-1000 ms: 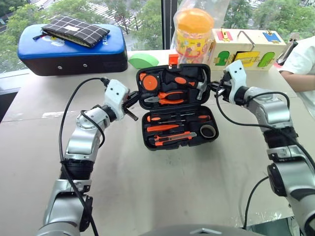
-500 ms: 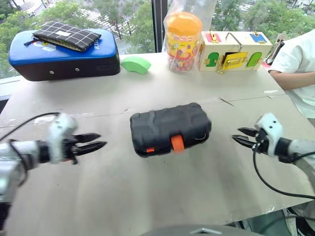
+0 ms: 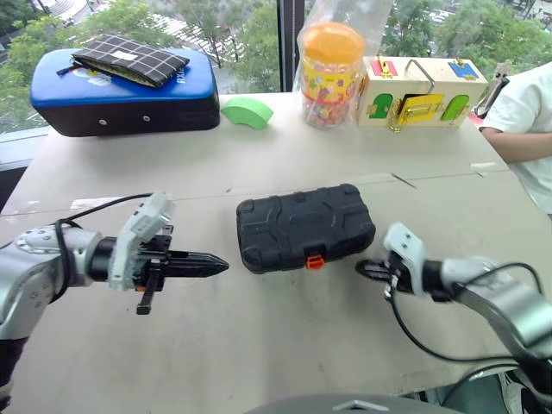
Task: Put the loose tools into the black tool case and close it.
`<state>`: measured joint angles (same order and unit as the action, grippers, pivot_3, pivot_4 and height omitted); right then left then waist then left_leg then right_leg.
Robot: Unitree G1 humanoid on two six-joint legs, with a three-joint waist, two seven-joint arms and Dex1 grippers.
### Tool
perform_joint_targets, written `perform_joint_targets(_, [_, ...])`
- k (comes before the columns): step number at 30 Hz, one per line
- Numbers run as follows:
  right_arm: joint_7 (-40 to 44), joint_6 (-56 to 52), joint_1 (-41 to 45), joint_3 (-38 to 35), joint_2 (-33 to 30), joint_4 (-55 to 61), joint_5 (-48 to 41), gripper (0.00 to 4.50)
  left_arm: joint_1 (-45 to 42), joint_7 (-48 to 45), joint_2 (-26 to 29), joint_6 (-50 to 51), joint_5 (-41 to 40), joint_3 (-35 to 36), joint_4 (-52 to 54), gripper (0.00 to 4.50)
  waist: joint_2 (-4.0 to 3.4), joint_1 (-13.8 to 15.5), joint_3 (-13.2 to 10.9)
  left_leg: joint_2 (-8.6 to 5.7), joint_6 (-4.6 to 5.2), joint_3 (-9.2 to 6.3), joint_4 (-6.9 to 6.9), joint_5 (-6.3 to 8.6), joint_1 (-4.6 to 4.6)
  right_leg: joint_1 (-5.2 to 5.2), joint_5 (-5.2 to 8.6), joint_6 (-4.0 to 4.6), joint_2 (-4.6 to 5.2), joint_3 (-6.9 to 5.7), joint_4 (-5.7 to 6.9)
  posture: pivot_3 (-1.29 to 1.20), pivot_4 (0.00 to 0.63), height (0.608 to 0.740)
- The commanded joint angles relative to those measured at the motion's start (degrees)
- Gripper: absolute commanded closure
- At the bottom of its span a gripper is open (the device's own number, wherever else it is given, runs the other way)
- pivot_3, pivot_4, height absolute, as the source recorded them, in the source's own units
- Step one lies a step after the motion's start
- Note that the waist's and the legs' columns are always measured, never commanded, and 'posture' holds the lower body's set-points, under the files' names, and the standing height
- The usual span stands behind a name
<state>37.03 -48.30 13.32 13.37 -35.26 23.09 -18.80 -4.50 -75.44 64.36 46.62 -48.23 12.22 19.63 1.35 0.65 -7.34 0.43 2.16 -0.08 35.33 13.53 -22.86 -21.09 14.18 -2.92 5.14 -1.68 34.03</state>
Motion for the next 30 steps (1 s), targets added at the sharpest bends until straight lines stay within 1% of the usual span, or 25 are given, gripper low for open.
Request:
perform_joint_targets(1, [-8.9,-0.5,6.9,-3.0,4.3,-6.0,4.8,4.50,-3.0,0.6,-0.7,-3.6,3.0,-1.9,1.0,4.41,0.01,0.0,0.0,0.00,0.00,0.03,0.02,0.00,0.00,0.00,-0.01,0.02,0.00,0.00,0.01,0.00,0.150,0.740])
perform_joint_targets(2, [-10.8,-0.6,8.8,-4.2,5.9,-7.9,5.1,4.50,-3.9,1.2,-1.2,-4.3,3.9,-2.6,0.5,4.41,0.02,0.1,0.0,-0.01,0.00,0.06,0.03,0.00,0.02,0.00,-0.01,0.02,-0.03,-0.01,0.02,0.00,0.150,0.740])
perform_joint_targets(5, [-12.7,1.6,15.3,-6.0,9.7,-13.9,5.4,4.50,-7.5,3.4,-3.9,-6.9,7.5,-5.1,-1.7,4.41,-0.02,0.2,0.0,-0.09,0.02,0.09,0.08,-0.01,-0.01,-0.02,-0.04,0.05,-0.17,-0.02,0.06,0.00,0.150,0.740])
perform_joint_targets(8, [-14.2,5.5,20.5,-6.0,13.4,-22.1,7.0,4.50,-12.1,7.7,-8.1,-9.0,12.3,-9.0,-3.5,4.41,0.05,0.1,0.0,-0.12,0.02,0.08,0.08,-0.03,0.01,-0.01,-0.06,0.03,-0.28,-0.03,0.09,0.00,0.150,0.740])
perform_joint_targets(10, [-13.6,6.9,21.4,-5.5,14.2,-25.1,7.8,4.50,-15.4,11.2,-11.8,-9.8,15.1,-11.6,-4.5,4.41,0.13,0.1,0.0,-0.13,-0.03,0.09,0.07,-0.05,0.02,-0.01,-0.17,-0.17,-0.36,-0.01,0.18,0.00,0.150,0.740])
perform_joint_targets(12, [-12.6,5.6,20.1,-5.7,13.8,-23.6,7.4,4.50,-18.1,12.9,-14.6,-10.4,17.3,-14.4,-5.2,4.41,0.27,0.2,0.1,-0.15,-0.20,0.10,0.09,-0.16,0.05,-0.04,-0.17,-0.19,-0.37,0.04,0.59,0.00,0.150,0.740])
perform_joint_targets(15, [-10.7,1.3,14.6,-6.5,11.1,-15.0,5.6,4.50,-21.4,15.8,-19.0,-10.9,22.7,-20.2,-7.6,4.41,0.33,0.2,0.2,-0.15,-0.02,0.03,0.14,-0.06,0.01,-0.04,-0.17,-0.21,-0.43,0.09,0.80,0.00,0.150,0.740])
perform_joint_targets(19, [-8.6,-5.6,9.7,-7.0,10.8,-4.8,0.7,4.50,-21.2,16.6,-19.7,-13.1,29.7,-26.2,-12.1,4.41,0.37,-0.3,0.2,-0.16,0.08,0.11,0.26,-0.01,0.04,0.03,-0.17,-0.24,-0.46,0.17,0.81,0.00,0.150,0.740])
perform_joint_targets(22, [-9.0,-8.5,8.7,-6.0,12.3,-1.6,-1.0,4.50,-20.6,16.6,-20.1,-14.1,31.9,-27.6,-14.4,4.41,0.30,-0.8,0.2,-0.03,0.08,0.09,0.32,-0.01,0.41,0.21,-0.12,-0.28,-0.53,0.17,0.80,0.00,0.150,0.740])
perform_joint_targets(24, [-10.9,-8.9,9.2,-4.7,15.7,-3.5,-0.9,4.50,-20.1,15.9,-20.1,-15.3,32.9,-28.2,-15.1,4.41,0.17,-0.9,0.2,0.02,0.07,0.00,0.32,-0.01,0.66,0.36,-0.01,-0.12,-0.57,0.15,0.84,0.00,0.150,0.740])
perform_joint_targets(26, [-12.3,-8.3,9.7,-4.2,18.6,-5.8,-0.4,4.50,-19.9,15.5,-20.2,-15.6,33.1,-28.4,-15.1,4.41,0.25,-1.0,0.3,0.02,0.06,-0.06,0.29,0.00,0.81,0.41,0.03,-0.07,-0.62,0.22,0.87,0.00,0.150,0.740])
perform_joint_targets(30, [-13.4,-6.6,10.5,-4.0,21.8,-10.0,0.4,4.50,-19.5,15.2,-20.2,-16.1,33.6,-28.1,-15.5,4.41,0.13,-0.9,0.3,-0.03,0.05,-0.07,0.30,-0.01,0.81,0.40,0.01,-0.05,-0.59,0.35,0.90,0.00,0.150,0.740])
